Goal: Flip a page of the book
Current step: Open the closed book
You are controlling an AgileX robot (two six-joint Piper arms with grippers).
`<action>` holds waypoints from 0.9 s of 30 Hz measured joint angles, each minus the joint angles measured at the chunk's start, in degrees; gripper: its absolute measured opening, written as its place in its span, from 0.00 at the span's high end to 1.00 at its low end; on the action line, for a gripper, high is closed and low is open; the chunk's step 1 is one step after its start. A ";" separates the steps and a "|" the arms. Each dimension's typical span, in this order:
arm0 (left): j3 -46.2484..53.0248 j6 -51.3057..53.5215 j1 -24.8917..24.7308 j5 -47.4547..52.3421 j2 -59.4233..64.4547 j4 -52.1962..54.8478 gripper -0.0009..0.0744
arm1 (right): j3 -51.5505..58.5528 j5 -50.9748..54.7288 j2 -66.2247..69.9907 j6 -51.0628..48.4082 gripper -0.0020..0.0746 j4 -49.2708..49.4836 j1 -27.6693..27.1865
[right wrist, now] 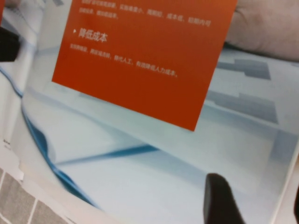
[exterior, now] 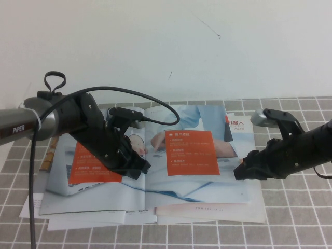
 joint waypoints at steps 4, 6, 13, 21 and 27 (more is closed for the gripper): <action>0.00 0.00 0.00 0.00 0.08 -0.03 0.99 | 0.00 0.14 0.00 -0.26 0.54 0.36 0.00; 0.00 0.00 0.00 0.00 0.08 -0.03 0.99 | 0.00 0.24 0.14 -0.36 0.54 0.72 0.00; 0.00 0.00 0.00 0.00 0.08 -0.03 0.99 | 0.00 0.24 1.21 -1.10 0.54 1.94 0.00; 0.00 0.00 0.00 0.00 0.08 -0.03 0.99 | -0.02 2.11 1.68 -4.29 0.54 6.08 0.00; 0.00 0.00 0.00 0.00 0.08 -0.03 0.99 | -0.02 3.41 1.68 -8.72 0.54 11.26 0.00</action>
